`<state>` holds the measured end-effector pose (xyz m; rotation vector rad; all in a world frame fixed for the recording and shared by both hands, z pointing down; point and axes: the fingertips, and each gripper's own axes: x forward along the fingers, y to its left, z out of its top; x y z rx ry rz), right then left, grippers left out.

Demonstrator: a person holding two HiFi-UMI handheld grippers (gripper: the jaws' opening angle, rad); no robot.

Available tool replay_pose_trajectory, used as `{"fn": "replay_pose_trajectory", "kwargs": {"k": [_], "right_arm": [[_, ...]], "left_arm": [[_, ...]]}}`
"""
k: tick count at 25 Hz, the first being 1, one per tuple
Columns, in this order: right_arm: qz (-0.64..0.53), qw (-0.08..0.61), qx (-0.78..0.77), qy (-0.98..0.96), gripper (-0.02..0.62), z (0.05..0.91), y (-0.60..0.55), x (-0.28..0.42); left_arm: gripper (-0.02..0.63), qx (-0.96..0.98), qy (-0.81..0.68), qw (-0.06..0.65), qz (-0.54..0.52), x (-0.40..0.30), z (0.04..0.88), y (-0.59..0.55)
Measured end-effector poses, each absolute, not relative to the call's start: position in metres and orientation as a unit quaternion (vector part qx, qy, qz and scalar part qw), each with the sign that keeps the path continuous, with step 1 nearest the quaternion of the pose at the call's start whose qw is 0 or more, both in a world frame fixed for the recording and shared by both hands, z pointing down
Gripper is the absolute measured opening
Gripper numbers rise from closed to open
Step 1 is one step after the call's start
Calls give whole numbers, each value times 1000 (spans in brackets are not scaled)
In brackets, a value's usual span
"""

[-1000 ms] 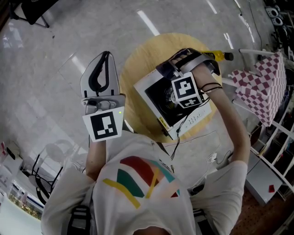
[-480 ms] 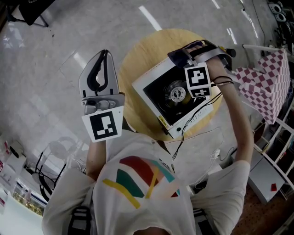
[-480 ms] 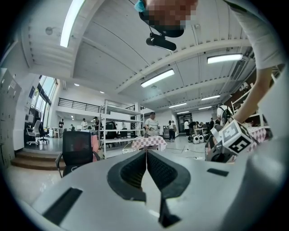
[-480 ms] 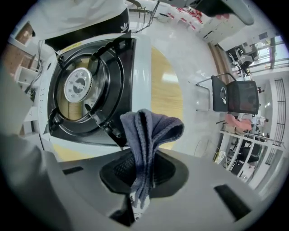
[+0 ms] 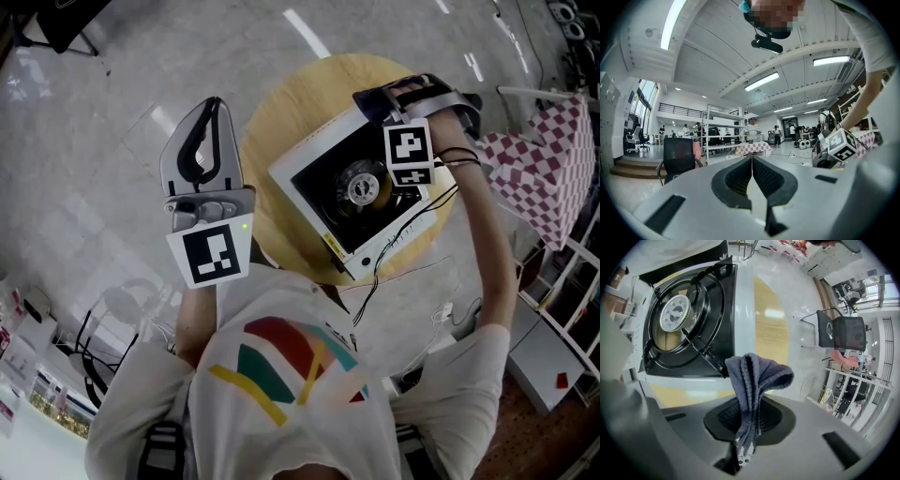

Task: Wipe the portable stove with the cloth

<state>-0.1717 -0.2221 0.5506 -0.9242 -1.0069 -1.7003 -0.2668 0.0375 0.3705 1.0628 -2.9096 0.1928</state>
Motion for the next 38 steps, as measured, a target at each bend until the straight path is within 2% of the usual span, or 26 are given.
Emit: {"fn": "replay_pose_trajectory", "kwargs": {"k": [9, 13, 16, 22, 30, 38], "right_arm": [[-672, 487, -353, -432, 31, 561, -239, -169], [-675, 476, -327, -459, 31, 553, -237, -176], [-661, 452, -272, -533, 31, 524, -229, -188], [-554, 405, -130, -716, 31, 419, -217, -185], [-414, 302, 113, -851, 31, 285, -212, -97], [-264, 170, 343, -885, 32, 238, -188, 27]], "left_arm": [[8, 346, -936, 6, 71, -264, 358, 40], [8, 354, -933, -1, 72, -263, 350, 38], [8, 371, -926, -11, 68, -261, 338, 28], [8, 446, -893, -57, 28, -240, 286, -20], [8, 603, -791, -102, -16, -155, 222, -92], [8, 705, -697, -126, -24, -67, 208, -122]]}}
